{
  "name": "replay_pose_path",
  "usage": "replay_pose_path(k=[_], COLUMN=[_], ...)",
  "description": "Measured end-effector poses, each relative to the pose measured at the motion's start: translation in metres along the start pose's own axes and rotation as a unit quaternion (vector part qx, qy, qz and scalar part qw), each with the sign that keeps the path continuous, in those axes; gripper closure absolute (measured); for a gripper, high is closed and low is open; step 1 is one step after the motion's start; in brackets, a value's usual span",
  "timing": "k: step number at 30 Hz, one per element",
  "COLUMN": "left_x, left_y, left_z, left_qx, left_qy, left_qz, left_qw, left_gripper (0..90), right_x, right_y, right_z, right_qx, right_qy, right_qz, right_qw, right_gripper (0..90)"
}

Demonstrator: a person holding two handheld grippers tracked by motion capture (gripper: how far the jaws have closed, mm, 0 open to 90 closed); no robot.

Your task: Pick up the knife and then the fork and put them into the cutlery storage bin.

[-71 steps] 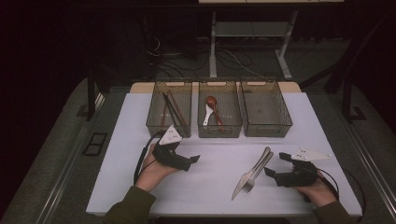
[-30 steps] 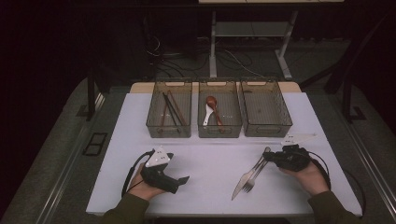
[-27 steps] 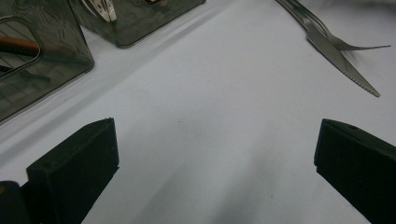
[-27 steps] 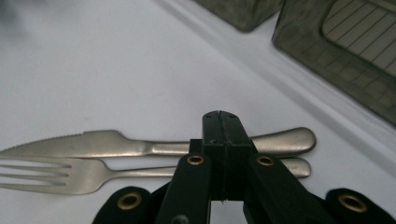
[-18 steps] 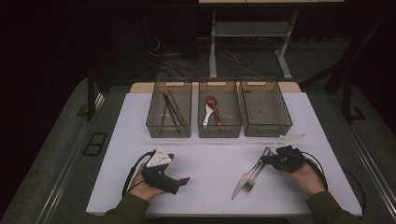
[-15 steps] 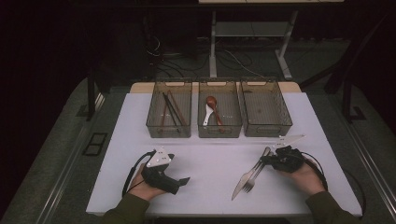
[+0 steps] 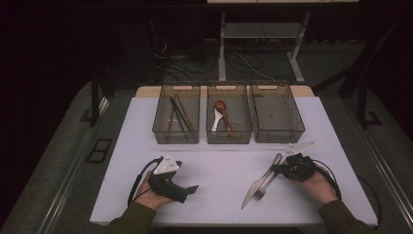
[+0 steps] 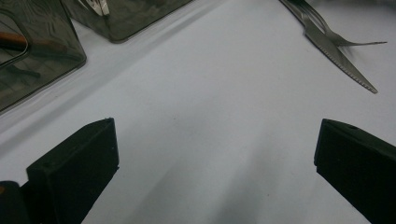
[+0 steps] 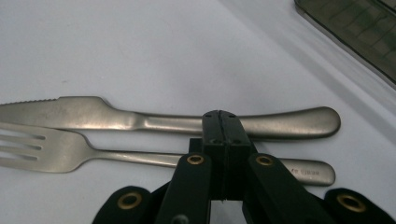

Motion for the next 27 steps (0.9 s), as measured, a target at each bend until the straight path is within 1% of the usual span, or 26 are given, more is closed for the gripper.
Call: replay_pose_path(k=[3, 6, 13, 22, 27], left_x=[0.000, 0.000, 0.001, 0.001, 0.001], left_y=[0.000, 0.000, 0.000, 0.001, 0.000], left_z=[0.000, 0.000, 0.000, 0.000, 0.000], left_qx=[-0.002, -0.002, -0.004, -0.006, -0.008], left_qy=[0.004, 0.002, 0.005, 0.005, 0.007], left_qz=[-0.001, -0.002, -0.004, -0.007, -0.006], left_qw=[1.0000, 1.0000, 1.0000, 0.9999, 0.9999], left_gripper=[0.0, 0.0, 0.0, 0.0, 0.0], right_x=[-0.001, -0.001, 0.001, 0.001, -0.002], right_y=[-0.001, -0.002, -0.005, -0.013, -0.019], right_z=[0.000, -0.001, -0.004, -0.013, -0.017], right_qx=[-0.005, -0.014, -0.020, -0.029, -0.038], right_qy=[-0.001, -0.005, -0.003, 0.000, -0.002], right_qz=[-0.003, -0.007, -0.005, -0.002, -0.001], right_qw=[1.0000, 0.9999, 0.9998, 0.9996, 0.9993], right_gripper=[90.0, 90.0, 90.0, 90.0, 90.0])
Point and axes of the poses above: each handheld gripper's, and its own axes: y roughly forward along the jaws, z roughly out of its top, x roughly to its right, the point moved 1 cm from there along y, roughly forward along the jaws, and after that the axes turned 5 degrees about -y, right-handed, at the moved point
